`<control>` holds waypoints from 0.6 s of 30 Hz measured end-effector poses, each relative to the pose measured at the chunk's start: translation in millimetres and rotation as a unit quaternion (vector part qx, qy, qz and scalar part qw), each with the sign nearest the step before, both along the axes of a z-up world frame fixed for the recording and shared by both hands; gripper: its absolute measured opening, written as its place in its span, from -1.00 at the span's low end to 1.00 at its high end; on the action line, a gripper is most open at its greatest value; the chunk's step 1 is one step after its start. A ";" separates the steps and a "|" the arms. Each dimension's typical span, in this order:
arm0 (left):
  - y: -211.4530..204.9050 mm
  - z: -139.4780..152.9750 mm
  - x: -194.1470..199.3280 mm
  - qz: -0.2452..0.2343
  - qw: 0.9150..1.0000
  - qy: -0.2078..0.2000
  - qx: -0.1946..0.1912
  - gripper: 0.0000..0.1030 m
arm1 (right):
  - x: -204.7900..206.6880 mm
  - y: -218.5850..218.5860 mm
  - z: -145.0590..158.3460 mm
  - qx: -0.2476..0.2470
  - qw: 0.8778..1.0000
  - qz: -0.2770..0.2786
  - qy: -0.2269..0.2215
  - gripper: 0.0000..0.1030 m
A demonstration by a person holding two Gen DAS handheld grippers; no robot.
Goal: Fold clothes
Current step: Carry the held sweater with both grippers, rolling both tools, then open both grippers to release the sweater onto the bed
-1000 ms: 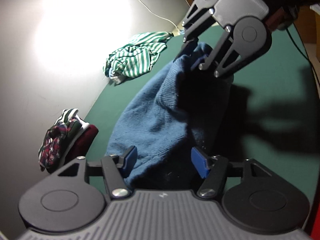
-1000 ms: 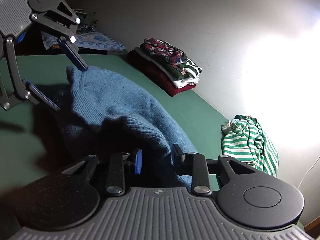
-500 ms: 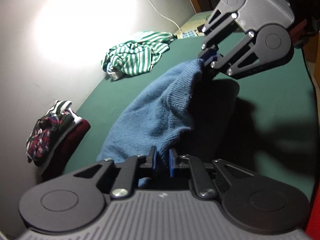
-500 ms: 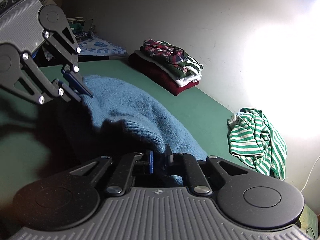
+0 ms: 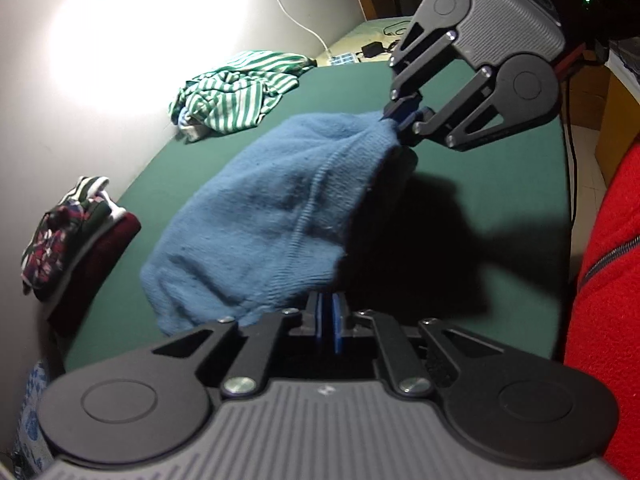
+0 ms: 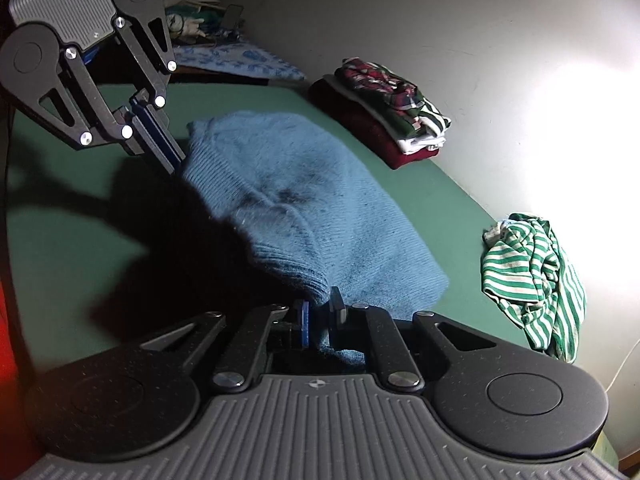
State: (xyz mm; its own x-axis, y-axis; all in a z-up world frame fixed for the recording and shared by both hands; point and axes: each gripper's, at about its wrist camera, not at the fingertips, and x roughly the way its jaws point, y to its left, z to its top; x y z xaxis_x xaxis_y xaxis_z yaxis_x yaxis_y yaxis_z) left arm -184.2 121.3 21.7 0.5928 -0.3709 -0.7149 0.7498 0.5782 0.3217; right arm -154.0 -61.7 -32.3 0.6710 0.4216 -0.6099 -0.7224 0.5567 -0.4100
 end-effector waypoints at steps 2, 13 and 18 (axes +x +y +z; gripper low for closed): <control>2.9 6.9 4.9 0.007 1.000 -0.004 -0.009 -0.87 | -1.7 3.0 -12.8 -0.022 1.000 0.004 -0.010 -0.83; 10.4 30.6 45.9 0.049 0.997 -0.031 -0.052 -0.38 | -9.8 -16.6 16.5 -0.011 0.999 0.036 0.031 -0.50; -3.0 2.6 75.2 0.065 0.997 -0.004 -0.050 -0.38 | 11.1 -34.8 50.5 0.094 0.992 -0.037 0.071 -0.50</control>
